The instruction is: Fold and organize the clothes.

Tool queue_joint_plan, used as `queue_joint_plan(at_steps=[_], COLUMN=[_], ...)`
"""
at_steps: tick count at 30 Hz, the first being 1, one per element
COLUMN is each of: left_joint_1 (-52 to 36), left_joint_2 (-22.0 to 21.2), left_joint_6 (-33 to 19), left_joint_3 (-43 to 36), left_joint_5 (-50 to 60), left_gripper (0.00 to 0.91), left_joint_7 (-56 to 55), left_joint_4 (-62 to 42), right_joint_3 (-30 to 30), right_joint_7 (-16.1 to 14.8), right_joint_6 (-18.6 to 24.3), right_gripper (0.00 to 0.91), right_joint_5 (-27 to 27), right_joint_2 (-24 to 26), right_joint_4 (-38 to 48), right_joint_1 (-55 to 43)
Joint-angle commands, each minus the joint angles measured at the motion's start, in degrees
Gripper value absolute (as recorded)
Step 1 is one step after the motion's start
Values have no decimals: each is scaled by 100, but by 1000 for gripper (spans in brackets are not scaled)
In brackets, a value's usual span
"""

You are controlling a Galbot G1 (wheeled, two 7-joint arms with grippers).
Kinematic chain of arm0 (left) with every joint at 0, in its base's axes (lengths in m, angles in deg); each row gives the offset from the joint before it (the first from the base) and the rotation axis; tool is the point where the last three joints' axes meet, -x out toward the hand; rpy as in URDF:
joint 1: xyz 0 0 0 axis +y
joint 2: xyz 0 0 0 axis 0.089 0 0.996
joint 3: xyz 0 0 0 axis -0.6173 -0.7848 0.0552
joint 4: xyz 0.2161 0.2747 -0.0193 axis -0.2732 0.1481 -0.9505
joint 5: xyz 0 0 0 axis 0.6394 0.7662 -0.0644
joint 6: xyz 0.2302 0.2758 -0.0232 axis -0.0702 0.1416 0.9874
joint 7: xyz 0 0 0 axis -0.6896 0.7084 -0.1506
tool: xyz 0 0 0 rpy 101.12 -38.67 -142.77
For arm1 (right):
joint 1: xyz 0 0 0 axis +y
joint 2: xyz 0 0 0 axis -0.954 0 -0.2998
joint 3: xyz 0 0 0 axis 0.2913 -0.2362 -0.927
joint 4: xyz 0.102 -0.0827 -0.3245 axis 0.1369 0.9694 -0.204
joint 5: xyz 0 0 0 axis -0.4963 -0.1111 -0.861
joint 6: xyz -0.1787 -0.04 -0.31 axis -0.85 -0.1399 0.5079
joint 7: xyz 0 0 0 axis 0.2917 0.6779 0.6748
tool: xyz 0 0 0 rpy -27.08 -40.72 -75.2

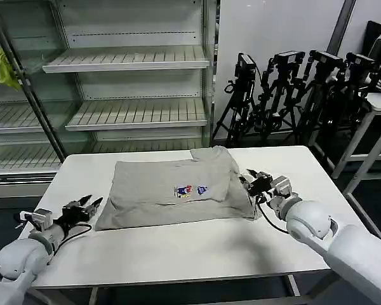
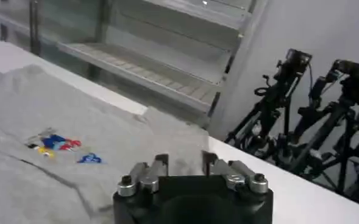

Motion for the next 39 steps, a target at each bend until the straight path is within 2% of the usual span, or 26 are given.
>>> queue_joint_plan(at_steps=[1,3,7,18,34,35,36,38,39], left_joint_1=[1623,1706,1477,848,990,1015,1037,1080,1093], left_joint_2=[329,177,-35,-432,-483,-482,-478,-474,-475], left_joint_6=[536,570,560,447,378,373,369,362,357], left_joint_3=[986,937,626,96,101,115,131,163,173], left_joint_5=[-1131,-1104,-940,-592,-443,-442,-442,-438,-436], left_gripper=[907,907,907,907,907,907,907,907,907], left_joint_7=[-215,-221,-210,-137,-85,-86,-82,-68,-64], left_joint_4=[1171,1274,1225,764,749,753,762,779,786], right_joint_3=[1543,1942,2019,1671,1208,1191,1177,1164,1164], right_joint_7=[64,96,246,268,139,128,118,96,88], right_joint_6=[-161,-164,-228,-221,-89,-84,-70,-49,-39], right_gripper=[907,907,907,907,897,796,736,494,423], right_joint_5=[318,300,260,23,-388,-398,-419,-459,-467], right_joint_2=[920,1004,809,155,-556,-582,-609,-654,-674], right_joint_4=[-1391,-1682,-1750,-1104,-537,-510,-489,-458,-445], right_joint_1=[1933,2594,2846,2651,2502,2503,2504,2506,2507])
